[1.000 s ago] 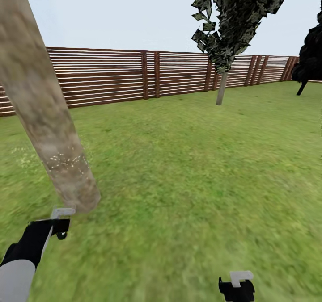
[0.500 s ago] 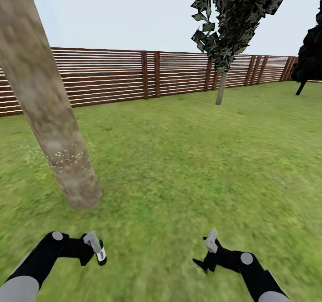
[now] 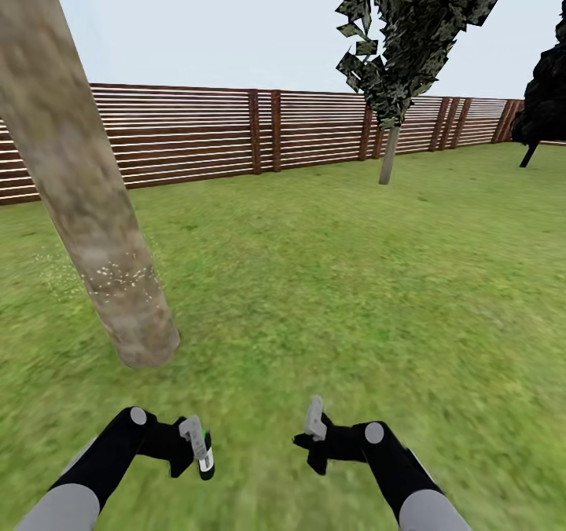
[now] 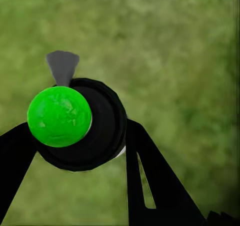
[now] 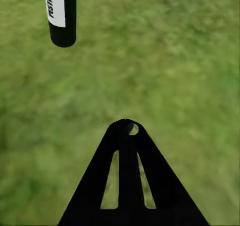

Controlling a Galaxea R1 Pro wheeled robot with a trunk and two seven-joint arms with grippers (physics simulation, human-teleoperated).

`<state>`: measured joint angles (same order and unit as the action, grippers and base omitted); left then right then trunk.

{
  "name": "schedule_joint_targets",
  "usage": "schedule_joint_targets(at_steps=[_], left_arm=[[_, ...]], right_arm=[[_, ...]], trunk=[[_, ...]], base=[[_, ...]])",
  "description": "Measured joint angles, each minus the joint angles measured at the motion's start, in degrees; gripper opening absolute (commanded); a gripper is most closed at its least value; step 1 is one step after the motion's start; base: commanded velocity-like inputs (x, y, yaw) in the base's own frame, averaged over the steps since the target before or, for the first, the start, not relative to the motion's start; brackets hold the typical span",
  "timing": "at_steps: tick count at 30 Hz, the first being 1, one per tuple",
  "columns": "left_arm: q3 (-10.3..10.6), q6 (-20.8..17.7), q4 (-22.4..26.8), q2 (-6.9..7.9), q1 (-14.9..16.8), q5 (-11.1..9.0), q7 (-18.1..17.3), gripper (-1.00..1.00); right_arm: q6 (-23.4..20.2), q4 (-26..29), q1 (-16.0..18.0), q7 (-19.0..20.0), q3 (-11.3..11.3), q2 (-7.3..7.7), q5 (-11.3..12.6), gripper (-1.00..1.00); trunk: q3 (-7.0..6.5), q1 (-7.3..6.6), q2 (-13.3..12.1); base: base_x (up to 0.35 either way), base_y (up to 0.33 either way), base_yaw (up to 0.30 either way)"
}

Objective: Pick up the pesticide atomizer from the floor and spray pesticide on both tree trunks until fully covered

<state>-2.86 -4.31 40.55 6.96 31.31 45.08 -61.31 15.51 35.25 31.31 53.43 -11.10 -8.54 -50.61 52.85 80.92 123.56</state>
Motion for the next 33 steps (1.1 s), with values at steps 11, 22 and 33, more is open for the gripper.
schedule_joint_targets(at_steps=[11,22,33], left_arm=[[5.82,0.51,-0.05,-5.13,-0.47,-0.08,0.33,-1.00],[7.65,0.20,0.05,-7.61,-0.39,-0.13,1.36,-1.00],[7.62,0.24,0.04,-8.53,-0.39,0.13,4.55,-1.00]], right_arm=[[0.00,1.42,0.94,2.61,2.15,-1.35,0.30,-1.00],[-0.03,1.44,2.22,2.61,2.21,-1.35,0.32,-1.00],[-0.10,1.33,2.78,2.87,2.24,-1.35,0.49,-1.00]], trunk=[[0.00,0.00,0.00],[0.00,0.00,0.00],[0.00,0.00,0.00]], base=[[0.000,0.000,0.000],[0.000,0.000,0.000],[0.000,0.000,0.000]])
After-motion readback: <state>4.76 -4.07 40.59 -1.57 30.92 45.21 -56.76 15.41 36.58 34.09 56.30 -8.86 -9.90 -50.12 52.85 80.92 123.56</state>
